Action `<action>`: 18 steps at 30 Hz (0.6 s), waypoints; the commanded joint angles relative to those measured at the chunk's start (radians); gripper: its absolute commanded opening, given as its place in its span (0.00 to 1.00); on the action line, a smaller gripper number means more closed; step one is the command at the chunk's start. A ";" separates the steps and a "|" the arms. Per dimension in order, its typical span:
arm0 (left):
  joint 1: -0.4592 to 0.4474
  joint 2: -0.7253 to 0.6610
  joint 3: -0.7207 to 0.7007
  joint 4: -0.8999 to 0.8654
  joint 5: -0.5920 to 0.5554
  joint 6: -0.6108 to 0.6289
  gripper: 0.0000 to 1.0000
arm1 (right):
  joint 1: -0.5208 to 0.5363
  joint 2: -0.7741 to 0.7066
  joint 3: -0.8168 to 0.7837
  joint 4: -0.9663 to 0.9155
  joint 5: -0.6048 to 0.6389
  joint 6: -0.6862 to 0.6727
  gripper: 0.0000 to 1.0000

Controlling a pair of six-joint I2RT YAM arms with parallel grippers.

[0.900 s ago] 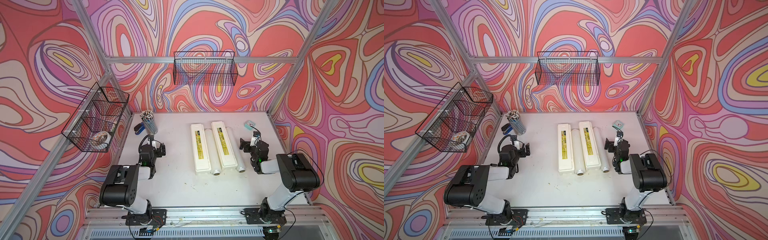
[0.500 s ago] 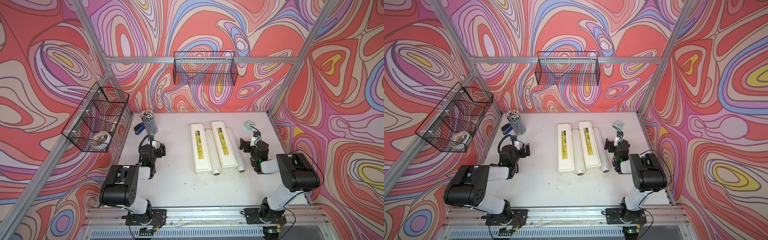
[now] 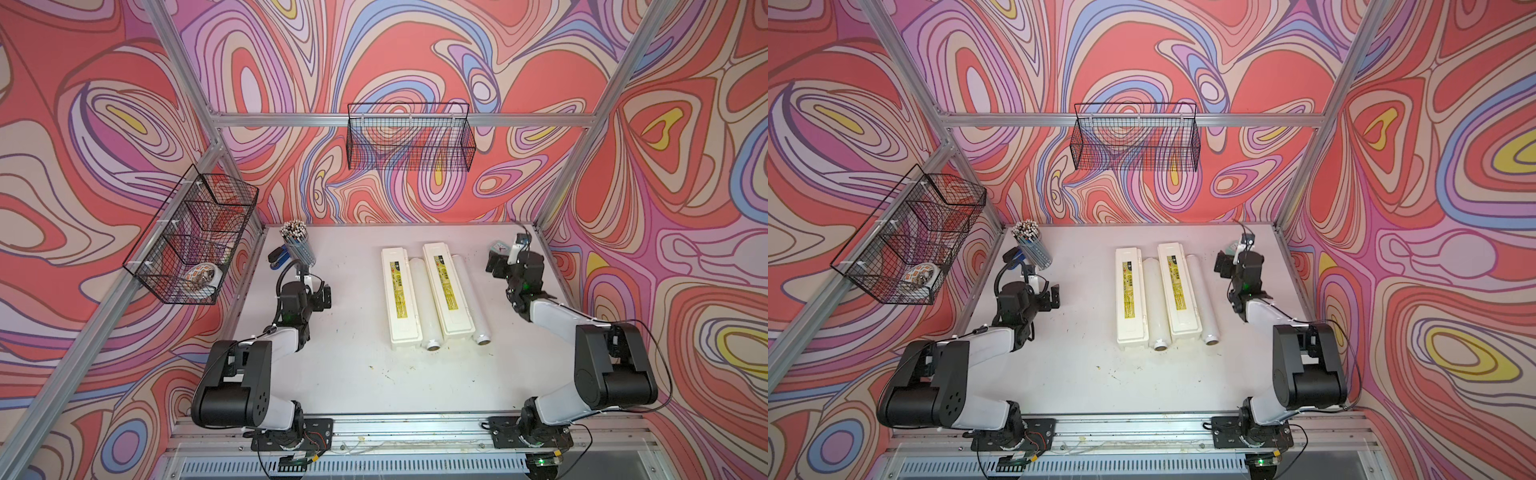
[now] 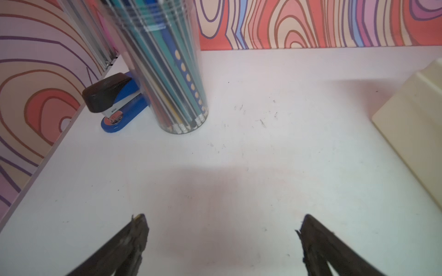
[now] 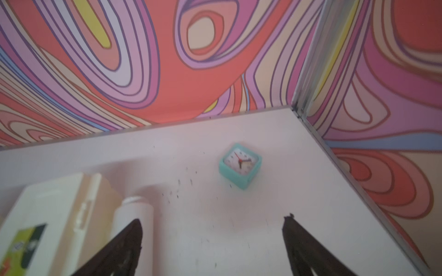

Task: Put plastic wrap rolls into dispensers
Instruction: Pick up the plastic wrap cutting box from the center of the board.

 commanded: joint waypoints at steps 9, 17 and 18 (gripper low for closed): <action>-0.018 0.075 0.325 -0.346 0.246 -0.269 1.00 | 0.492 0.440 0.678 -0.653 0.075 0.309 0.91; -0.021 0.040 0.334 -0.336 0.250 -0.235 1.00 | 0.583 0.683 0.902 -0.791 0.235 0.478 0.99; -0.021 0.035 0.333 -0.329 0.255 -0.230 1.00 | 0.584 0.707 0.932 -0.812 0.248 0.477 0.98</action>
